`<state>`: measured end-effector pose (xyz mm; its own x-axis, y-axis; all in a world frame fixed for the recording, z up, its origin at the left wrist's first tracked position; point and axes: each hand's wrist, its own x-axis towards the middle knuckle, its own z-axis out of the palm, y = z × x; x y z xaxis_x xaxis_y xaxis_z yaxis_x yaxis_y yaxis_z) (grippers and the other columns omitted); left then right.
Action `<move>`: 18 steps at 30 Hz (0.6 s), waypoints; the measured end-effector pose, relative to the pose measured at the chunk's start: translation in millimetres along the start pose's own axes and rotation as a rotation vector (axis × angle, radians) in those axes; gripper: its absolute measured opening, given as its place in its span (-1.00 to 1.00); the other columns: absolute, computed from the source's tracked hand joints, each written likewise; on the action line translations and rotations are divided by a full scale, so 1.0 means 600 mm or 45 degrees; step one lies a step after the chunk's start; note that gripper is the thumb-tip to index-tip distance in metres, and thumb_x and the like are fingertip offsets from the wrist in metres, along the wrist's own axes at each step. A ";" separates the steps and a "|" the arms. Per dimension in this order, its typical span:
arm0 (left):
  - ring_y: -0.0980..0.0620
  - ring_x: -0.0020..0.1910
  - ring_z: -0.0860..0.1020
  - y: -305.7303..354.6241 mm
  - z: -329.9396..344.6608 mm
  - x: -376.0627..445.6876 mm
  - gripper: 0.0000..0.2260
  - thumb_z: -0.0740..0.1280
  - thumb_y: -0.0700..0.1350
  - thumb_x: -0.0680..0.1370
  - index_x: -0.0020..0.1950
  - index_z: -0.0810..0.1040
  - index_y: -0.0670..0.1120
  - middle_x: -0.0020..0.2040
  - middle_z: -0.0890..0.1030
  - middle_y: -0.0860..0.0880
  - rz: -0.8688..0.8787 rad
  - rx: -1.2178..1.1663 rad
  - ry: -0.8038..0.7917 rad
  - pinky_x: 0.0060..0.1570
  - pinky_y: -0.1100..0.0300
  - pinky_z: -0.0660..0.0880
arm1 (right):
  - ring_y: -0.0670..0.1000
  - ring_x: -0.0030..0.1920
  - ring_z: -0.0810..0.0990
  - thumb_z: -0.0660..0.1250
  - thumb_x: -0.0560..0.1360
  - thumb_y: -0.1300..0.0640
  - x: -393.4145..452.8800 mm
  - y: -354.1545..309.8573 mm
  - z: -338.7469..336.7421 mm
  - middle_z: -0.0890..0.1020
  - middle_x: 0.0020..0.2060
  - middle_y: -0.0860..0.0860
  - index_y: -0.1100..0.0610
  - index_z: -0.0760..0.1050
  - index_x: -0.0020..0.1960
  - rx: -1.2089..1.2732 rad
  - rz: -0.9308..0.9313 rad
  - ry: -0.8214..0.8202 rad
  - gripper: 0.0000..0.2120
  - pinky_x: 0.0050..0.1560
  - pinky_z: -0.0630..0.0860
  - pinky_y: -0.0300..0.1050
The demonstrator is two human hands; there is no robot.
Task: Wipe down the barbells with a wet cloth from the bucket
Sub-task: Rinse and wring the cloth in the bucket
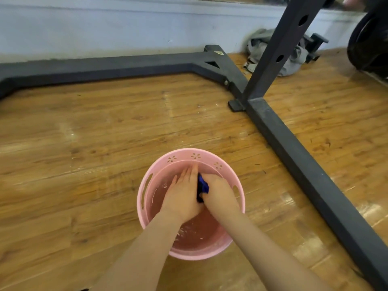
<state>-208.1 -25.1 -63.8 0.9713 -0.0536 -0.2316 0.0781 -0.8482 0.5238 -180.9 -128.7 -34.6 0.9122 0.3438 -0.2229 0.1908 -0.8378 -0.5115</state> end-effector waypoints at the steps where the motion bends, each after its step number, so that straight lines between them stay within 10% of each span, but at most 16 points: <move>1: -0.04 0.41 0.31 0.005 -0.001 0.000 -0.20 0.31 -0.12 0.48 0.56 -0.13 -0.03 0.48 0.26 -0.06 -0.003 -0.121 0.039 0.36 0.11 0.26 | 0.08 0.04 0.56 0.20 0.37 0.38 -0.010 0.004 -0.009 0.62 -0.01 0.06 0.15 0.54 0.07 0.013 -0.066 -0.017 -0.66 0.03 0.42 -0.09; 5: -0.11 0.12 0.53 0.020 0.000 -0.013 -0.47 0.25 -0.21 0.49 0.45 0.25 0.01 0.29 0.47 -0.02 0.159 -0.143 0.133 0.05 0.02 0.46 | 0.08 0.07 0.55 0.16 0.36 0.29 -0.045 0.034 -0.053 0.61 0.05 0.05 0.17 0.55 0.09 -0.121 -0.348 -0.083 -0.64 0.08 0.49 -0.08; 9: -0.13 0.00 0.51 0.018 0.013 -0.008 -0.63 0.20 -0.39 0.43 0.13 0.56 -0.06 0.05 0.49 -0.09 0.150 -0.314 0.234 0.03 0.05 0.43 | 0.08 0.19 0.56 0.13 0.43 0.19 -0.054 0.065 -0.082 0.62 0.14 0.06 0.15 0.60 0.14 -0.380 -0.280 0.328 -0.62 0.24 0.38 -0.06; 12: -0.05 -0.14 0.54 0.035 -0.001 -0.003 -0.67 0.14 -0.50 0.40 -0.22 0.53 -0.10 -0.16 0.54 -0.14 -0.308 -1.029 0.248 -0.16 0.24 0.43 | 0.04 0.46 0.21 0.10 0.59 0.11 -0.043 0.058 -0.085 0.28 0.46 0.09 0.13 0.32 0.43 -0.374 -0.059 0.219 -0.58 0.45 0.11 -0.10; 15: -0.02 -0.26 0.51 0.042 -0.019 -0.005 -0.76 0.17 -0.37 0.47 0.04 0.56 -0.23 -0.17 0.57 -0.22 -0.845 -1.674 0.036 -0.23 0.23 0.39 | 0.02 0.52 -0.07 0.05 0.62 -0.06 -0.040 0.045 -0.066 -0.08 0.54 0.04 0.12 -0.06 0.55 -0.439 0.031 0.087 -0.41 0.48 -0.03 -0.03; 18: -0.16 -0.16 0.54 0.031 -0.032 -0.013 -0.69 0.25 -0.09 0.45 0.10 0.52 -0.24 -0.13 0.58 -0.22 -0.835 -2.058 -0.177 0.00 0.00 0.46 | 0.08 0.52 -0.20 0.14 0.59 0.08 -0.043 0.030 -0.040 -0.27 0.51 0.09 0.17 -0.28 0.53 -0.469 0.128 0.094 -0.28 0.49 -0.06 0.01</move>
<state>-210.0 -30.4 -36.2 0.6724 -0.0611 -0.7377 0.6249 0.5809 0.5215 -192.1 -162.9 -18.2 0.9540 0.2321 -0.1896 0.2044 -0.9665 -0.1550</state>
